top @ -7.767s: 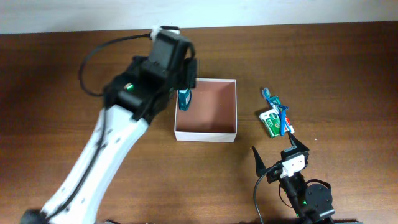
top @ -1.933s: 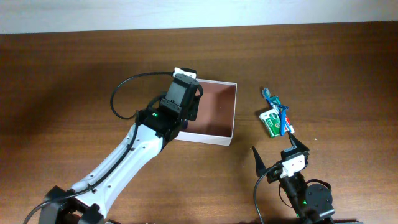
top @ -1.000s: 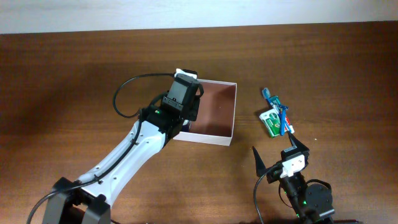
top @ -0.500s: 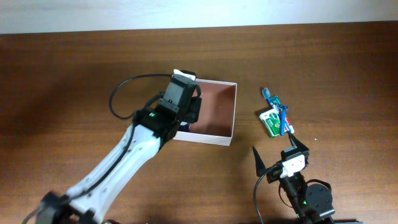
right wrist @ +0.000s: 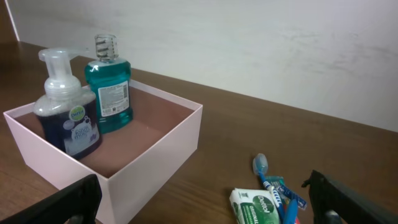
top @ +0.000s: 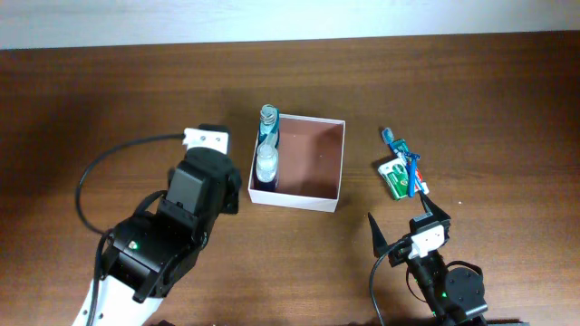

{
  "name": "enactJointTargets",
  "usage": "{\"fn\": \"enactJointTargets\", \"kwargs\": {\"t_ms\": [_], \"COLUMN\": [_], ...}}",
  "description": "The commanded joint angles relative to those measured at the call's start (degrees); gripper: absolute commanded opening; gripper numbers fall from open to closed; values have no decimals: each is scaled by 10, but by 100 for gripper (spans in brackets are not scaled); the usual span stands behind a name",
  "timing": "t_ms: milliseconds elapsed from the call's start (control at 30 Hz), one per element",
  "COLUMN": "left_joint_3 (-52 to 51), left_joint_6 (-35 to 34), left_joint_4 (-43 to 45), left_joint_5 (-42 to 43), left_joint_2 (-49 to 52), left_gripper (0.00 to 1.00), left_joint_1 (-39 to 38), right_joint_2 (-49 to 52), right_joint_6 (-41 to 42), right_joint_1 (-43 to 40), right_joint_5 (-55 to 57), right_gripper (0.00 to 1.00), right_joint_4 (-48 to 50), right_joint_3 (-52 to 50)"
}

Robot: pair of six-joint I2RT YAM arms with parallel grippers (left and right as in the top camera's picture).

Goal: Pack container
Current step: 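Set the soap bottle beside the Listerine and open the left gripper, then push the soap bottle further into the box with the left gripper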

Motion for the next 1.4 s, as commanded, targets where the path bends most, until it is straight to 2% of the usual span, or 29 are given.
{"fn": "enactJointTargets", "kwargs": {"t_ms": [0,133,233,433,667,1067,1233,1367], "left_joint_3": [1,-2,-17,-50,-96,-99,-99,-99], "left_joint_6": [-77,-110,-145,-165,-165,-165,-141,-128], "left_joint_4": [-62,-100,-100,-85,9,122,165,167], "left_joint_5": [-63,-60,-58,-49,20,26,26,26], "left_joint_2": [4,17,34,78,154,299,314,314], "left_gripper": [1,1,1,1,1,1,0,0], "left_joint_1": [4,4,4,3,3,5,30,49], "right_joint_2": [-2,-2,-2,-2,-2,-2,-2,-2], "right_joint_6": [-2,-2,-2,-2,-2,-2,-2,-2], "right_joint_1": [-4,-4,-4,-4,-4,-4,-4,-4], "right_joint_5": [-1,-1,-1,-1,-1,-1,-1,-1], "right_gripper": [99,99,99,99,99,99,99,99], "right_joint_4": [-4,-4,-4,-4,-4,-4,-4,-4], "right_joint_3": [-3,-3,-3,-3,-3,-3,-3,-3]}}
